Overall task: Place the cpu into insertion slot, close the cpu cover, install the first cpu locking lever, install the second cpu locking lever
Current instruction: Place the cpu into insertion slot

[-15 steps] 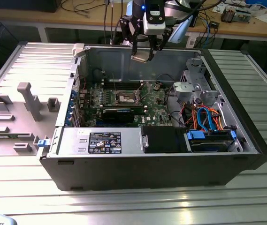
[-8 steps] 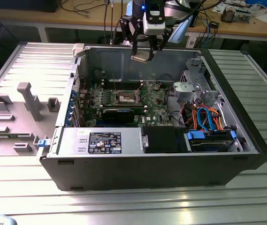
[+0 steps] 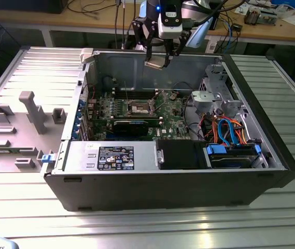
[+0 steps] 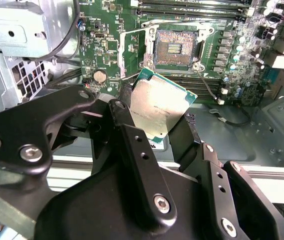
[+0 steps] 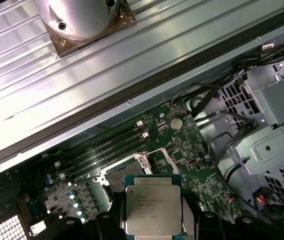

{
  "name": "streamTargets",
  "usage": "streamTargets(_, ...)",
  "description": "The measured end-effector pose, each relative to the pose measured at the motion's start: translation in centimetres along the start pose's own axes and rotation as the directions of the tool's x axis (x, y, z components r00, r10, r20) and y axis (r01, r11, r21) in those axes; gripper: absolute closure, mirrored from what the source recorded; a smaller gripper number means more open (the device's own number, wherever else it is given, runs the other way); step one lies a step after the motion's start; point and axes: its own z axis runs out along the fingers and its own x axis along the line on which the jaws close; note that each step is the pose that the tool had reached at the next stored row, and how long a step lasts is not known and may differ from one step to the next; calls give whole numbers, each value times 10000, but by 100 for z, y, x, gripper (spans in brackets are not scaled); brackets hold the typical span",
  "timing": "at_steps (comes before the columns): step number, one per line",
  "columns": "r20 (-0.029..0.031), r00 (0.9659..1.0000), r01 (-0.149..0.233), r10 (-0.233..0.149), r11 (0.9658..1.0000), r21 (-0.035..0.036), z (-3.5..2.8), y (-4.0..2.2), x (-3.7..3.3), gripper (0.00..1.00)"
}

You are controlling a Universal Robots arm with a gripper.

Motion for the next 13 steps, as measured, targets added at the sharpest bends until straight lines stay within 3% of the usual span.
streamTargets(13, 40, 9988, -485, 485, 9988, -10, 0, 0, 0, 46)
